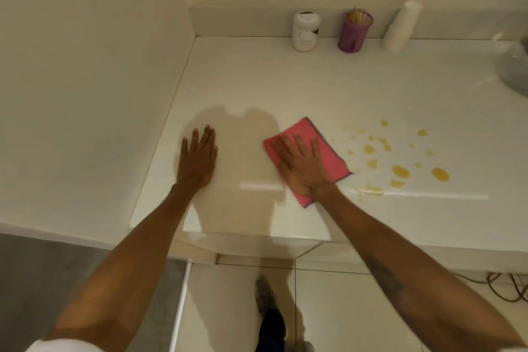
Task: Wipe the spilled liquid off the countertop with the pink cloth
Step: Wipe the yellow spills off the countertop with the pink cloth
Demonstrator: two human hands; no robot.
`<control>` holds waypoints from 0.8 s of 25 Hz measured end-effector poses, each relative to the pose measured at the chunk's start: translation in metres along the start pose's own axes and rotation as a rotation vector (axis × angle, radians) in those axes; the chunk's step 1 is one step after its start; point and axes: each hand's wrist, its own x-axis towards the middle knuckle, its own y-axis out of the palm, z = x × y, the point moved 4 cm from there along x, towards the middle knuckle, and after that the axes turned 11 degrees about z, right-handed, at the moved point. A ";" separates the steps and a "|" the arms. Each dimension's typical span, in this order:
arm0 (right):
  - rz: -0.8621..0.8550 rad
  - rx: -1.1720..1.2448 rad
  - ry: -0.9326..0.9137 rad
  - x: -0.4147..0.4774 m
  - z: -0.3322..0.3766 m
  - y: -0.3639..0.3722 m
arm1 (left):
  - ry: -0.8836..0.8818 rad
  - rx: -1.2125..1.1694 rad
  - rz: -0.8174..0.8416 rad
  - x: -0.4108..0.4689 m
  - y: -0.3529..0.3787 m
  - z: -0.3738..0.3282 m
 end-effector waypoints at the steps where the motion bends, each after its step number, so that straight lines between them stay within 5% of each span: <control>1: -0.012 -0.019 -0.022 0.001 0.021 0.004 | 0.010 -0.005 0.001 0.001 0.000 0.000; 7: -0.026 -0.032 -0.172 -0.075 0.013 0.028 | 0.027 0.042 -0.011 -0.004 0.001 -0.031; 14: -0.052 0.064 0.245 -0.103 -0.160 0.016 | 0.103 0.000 -0.023 0.001 0.006 -0.070; 20: -0.023 0.108 0.243 -0.009 -0.096 -0.011 | 0.093 -0.024 -0.023 0.004 0.007 -0.071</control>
